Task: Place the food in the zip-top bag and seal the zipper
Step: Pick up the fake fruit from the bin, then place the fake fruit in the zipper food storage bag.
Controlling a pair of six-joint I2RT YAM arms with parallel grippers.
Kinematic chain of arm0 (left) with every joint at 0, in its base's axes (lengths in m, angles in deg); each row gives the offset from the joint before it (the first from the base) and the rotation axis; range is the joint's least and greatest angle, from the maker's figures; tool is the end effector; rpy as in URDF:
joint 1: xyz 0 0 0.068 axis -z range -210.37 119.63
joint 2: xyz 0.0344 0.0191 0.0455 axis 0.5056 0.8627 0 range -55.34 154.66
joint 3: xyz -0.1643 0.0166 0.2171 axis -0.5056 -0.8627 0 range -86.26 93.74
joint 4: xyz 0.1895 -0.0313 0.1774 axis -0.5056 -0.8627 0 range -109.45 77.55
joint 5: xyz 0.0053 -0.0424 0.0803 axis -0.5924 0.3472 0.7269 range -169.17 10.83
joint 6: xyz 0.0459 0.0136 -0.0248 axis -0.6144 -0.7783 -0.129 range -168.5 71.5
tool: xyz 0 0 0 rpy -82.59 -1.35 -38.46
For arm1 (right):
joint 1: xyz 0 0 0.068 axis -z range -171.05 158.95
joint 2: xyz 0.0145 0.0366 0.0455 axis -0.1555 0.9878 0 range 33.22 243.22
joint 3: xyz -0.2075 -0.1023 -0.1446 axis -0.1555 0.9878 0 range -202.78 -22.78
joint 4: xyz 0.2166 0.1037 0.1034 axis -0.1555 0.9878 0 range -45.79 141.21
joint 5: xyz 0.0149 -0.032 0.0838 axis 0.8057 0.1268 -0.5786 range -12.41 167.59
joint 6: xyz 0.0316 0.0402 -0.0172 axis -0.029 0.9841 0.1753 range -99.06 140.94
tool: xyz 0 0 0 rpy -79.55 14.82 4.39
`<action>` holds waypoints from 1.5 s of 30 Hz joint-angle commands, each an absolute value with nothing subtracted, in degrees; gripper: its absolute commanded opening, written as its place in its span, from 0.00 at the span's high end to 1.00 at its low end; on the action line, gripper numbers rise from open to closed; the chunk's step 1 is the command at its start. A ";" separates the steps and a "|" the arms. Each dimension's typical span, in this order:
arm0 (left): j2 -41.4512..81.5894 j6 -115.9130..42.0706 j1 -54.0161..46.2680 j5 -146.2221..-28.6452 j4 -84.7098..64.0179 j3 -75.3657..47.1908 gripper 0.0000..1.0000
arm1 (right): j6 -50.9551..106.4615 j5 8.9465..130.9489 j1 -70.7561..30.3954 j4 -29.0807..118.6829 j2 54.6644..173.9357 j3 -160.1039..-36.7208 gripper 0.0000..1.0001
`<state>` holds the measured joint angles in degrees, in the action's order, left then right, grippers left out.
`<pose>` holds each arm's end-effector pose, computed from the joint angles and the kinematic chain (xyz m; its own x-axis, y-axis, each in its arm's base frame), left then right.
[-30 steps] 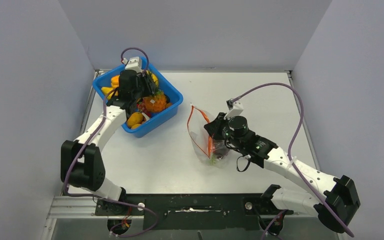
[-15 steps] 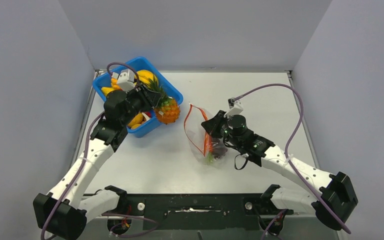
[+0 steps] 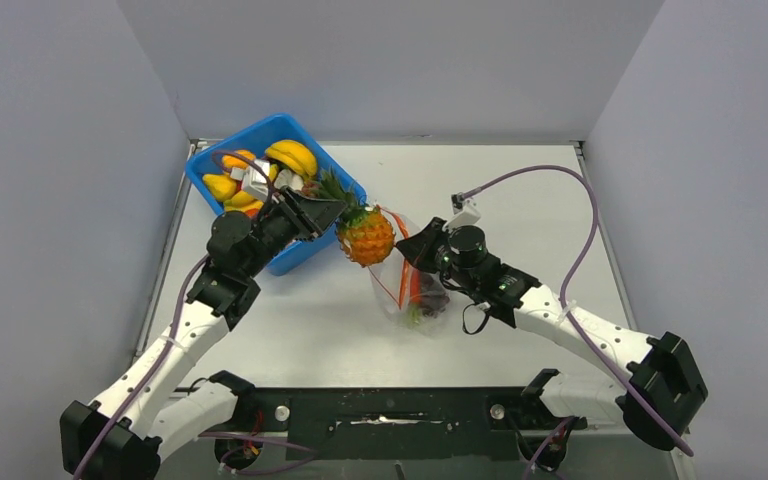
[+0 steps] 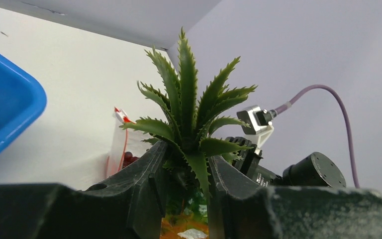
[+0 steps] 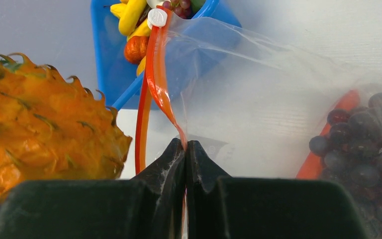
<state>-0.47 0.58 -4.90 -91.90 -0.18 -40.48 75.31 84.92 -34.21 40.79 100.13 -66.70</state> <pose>0.2025 -0.1052 0.3560 -0.4343 -0.6096 -0.6631 0.4426 0.4968 -0.7465 0.1990 0.1803 0.2793 -0.6224 0.5215 -0.5836 -0.1454 0.6556 0.7410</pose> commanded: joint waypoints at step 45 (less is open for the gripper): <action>-1.17 2.40 6.96 -78.83 40.34 -59.61 1.00 | 82.95 81.74 -34.65 24.40 95.76 -65.74 1.00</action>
